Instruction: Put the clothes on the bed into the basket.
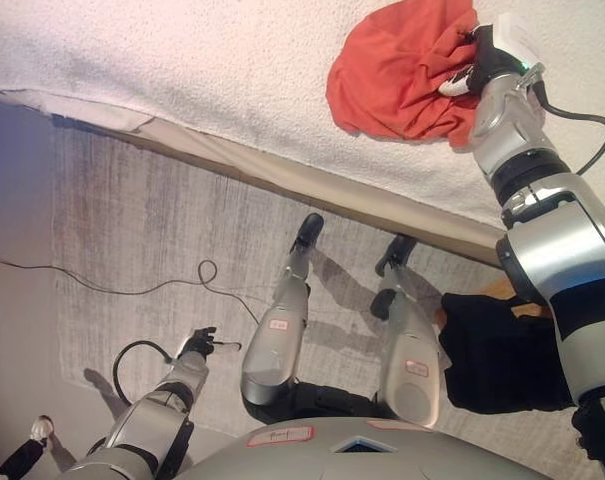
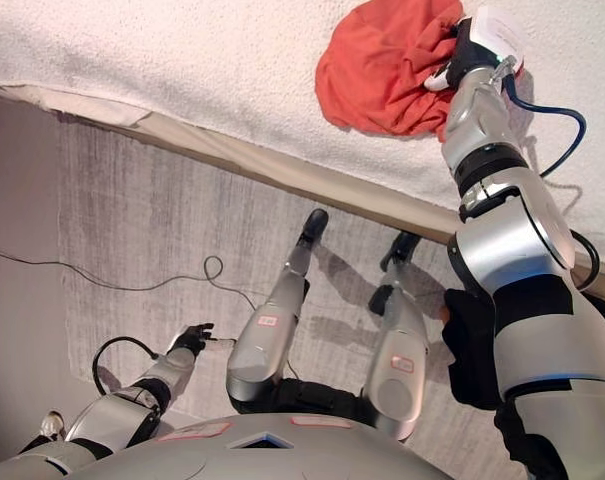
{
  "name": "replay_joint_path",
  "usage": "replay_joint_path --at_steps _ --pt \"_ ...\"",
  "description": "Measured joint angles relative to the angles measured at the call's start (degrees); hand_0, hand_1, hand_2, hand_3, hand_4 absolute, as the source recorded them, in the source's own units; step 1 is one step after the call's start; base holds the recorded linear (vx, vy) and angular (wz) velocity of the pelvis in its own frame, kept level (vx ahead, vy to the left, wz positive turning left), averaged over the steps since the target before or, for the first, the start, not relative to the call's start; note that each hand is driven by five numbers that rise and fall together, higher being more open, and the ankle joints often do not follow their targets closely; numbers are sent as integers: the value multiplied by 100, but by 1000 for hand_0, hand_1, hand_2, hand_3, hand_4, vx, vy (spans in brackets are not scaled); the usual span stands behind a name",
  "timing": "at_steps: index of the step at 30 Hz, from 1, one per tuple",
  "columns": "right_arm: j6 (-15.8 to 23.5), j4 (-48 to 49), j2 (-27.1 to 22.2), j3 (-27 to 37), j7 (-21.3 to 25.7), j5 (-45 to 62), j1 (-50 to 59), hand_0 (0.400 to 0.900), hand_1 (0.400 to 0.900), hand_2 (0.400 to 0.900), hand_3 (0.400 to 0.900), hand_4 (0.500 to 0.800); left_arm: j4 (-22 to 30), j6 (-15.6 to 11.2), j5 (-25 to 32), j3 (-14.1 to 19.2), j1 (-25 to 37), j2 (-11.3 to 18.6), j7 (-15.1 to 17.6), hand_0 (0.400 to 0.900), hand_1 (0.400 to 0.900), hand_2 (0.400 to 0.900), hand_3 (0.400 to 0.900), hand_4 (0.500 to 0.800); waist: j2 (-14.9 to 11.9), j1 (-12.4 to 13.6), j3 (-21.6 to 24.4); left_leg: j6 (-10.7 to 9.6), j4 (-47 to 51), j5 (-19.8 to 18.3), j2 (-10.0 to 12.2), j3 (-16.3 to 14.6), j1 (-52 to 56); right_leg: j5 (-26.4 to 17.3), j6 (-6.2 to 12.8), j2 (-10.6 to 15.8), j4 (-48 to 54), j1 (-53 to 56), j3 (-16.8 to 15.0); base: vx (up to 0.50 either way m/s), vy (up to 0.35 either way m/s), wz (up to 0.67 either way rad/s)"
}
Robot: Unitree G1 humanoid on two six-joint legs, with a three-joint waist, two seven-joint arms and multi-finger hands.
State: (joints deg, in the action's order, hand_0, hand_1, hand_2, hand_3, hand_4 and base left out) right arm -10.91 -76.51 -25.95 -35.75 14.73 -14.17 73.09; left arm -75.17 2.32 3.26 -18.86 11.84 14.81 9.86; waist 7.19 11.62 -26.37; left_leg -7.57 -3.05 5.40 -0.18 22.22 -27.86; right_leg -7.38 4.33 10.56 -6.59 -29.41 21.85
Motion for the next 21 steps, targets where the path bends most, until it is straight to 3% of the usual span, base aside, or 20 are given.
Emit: replay_joint_path --at_steps 14,21 --pt "4 -10 195 1 -262 1 -147 400 400 400 400 500 93 2 141 28 4 -2 -43 900 900 900 900 800 1 -19 -1 57 175 159 -13 -193 465 -43 -16 21 38 315 -191 18 28 -14" --pt "87 -5 133 127 -326 9 -314 400 400 400 400 500 79 6 140 270 25 -7 -58 900 900 900 900 800 13 -41 20 180 214 45 -116 -676 1157 -120 -42 47 214 817 -636 62 68 -51"
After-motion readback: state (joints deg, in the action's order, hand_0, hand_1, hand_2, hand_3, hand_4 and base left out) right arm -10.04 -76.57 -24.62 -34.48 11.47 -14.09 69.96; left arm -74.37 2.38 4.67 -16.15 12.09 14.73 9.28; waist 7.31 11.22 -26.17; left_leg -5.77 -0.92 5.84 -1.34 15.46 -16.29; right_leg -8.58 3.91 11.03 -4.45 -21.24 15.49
